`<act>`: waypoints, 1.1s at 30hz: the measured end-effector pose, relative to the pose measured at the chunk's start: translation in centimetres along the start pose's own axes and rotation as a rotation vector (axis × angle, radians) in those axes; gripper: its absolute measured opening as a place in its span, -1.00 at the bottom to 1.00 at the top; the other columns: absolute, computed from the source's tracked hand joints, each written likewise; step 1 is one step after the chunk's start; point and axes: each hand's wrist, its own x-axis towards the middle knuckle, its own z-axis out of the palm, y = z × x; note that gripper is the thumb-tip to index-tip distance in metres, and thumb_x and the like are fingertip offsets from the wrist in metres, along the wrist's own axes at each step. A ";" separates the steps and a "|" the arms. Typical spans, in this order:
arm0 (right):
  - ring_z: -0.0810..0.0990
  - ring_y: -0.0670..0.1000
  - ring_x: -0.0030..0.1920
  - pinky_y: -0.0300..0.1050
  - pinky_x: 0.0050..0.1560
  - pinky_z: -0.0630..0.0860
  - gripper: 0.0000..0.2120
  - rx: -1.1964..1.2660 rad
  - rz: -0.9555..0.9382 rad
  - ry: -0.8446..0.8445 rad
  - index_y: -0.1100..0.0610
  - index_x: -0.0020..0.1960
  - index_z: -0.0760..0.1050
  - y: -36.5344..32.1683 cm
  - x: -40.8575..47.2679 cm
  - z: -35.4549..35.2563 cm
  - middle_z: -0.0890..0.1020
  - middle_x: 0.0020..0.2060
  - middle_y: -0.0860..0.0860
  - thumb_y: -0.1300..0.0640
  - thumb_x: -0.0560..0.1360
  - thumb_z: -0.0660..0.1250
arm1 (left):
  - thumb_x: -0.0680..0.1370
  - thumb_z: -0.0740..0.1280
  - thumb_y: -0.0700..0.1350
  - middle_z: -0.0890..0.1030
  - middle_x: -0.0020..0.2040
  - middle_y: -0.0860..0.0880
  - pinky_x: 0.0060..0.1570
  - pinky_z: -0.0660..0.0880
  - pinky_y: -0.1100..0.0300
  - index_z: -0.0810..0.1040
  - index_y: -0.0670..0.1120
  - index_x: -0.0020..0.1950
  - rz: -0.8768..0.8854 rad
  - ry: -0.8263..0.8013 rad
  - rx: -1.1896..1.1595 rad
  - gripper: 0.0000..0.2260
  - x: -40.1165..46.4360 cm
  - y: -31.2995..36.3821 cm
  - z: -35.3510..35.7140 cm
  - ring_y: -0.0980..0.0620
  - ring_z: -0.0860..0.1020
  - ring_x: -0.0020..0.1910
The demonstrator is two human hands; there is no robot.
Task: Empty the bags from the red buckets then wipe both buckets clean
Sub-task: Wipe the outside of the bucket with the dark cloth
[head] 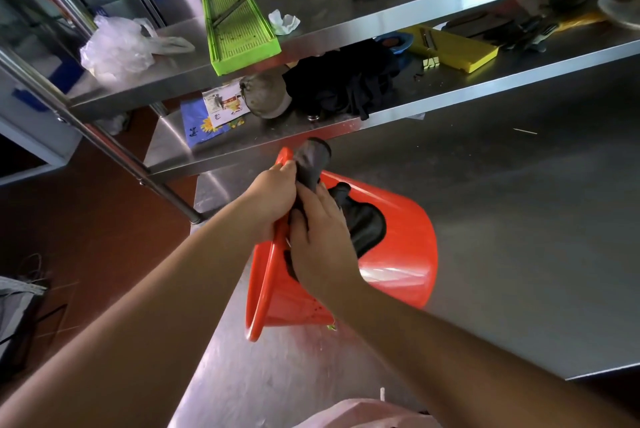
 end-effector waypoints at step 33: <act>0.58 0.17 0.08 0.01 0.15 0.51 -0.63 0.148 0.955 0.257 0.05 0.32 0.51 16.3 -2.7 -9.1 0.63 0.12 0.14 -0.05 0.60 0.19 | 0.58 0.46 0.11 0.75 0.03 -0.21 -0.07 0.70 -0.08 0.74 -0.19 0.15 -0.075 -0.042 -0.186 -0.62 -0.3 -0.2 -2.5 -0.17 0.74 -0.11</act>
